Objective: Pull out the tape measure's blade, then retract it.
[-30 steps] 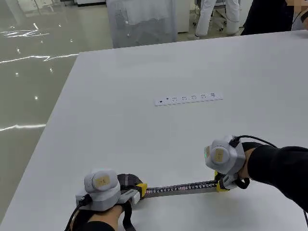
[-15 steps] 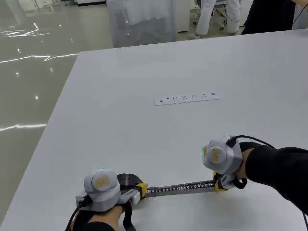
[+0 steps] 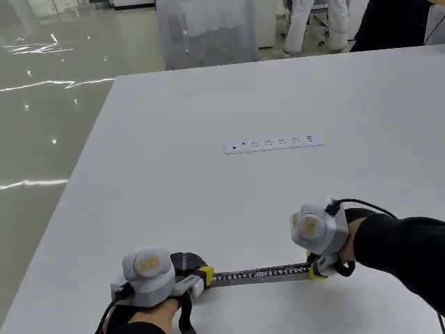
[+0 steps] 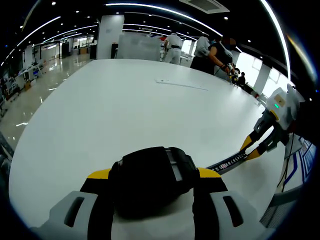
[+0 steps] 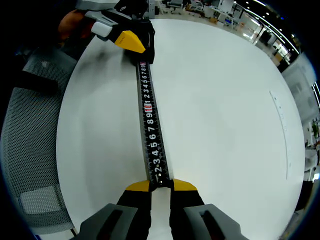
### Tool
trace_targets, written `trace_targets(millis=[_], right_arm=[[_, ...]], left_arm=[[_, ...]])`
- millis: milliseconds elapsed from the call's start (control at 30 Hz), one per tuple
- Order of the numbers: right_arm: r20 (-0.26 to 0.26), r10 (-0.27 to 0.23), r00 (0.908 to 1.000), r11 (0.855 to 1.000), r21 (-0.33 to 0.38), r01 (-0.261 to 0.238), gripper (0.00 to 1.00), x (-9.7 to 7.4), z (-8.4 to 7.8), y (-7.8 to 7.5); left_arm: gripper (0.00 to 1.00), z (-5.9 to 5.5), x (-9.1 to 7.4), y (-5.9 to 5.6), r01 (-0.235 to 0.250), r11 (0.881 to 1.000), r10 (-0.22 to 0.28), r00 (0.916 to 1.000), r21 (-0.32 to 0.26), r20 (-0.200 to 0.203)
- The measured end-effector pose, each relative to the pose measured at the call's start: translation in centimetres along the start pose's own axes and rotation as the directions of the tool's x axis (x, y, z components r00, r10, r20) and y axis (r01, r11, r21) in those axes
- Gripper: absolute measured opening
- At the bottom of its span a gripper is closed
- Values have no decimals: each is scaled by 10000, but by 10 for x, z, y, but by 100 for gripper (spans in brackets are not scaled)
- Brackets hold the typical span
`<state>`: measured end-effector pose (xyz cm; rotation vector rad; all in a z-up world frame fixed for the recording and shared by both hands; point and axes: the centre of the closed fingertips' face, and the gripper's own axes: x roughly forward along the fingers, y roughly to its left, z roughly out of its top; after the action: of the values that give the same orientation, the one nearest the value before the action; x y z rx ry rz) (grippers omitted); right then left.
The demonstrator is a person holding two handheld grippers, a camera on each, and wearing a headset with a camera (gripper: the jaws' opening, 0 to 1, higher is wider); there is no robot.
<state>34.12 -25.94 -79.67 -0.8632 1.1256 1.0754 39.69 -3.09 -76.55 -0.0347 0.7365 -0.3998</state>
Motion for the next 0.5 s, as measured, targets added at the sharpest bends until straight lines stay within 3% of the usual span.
trace_targets(millis=[500], right_arm=[[48, 13, 10000, 10000, -88, -13, 8, 1, 5, 0]], left_arm=[[59, 0, 0, 0, -11, 10000, 11, 10000, -3, -2]])
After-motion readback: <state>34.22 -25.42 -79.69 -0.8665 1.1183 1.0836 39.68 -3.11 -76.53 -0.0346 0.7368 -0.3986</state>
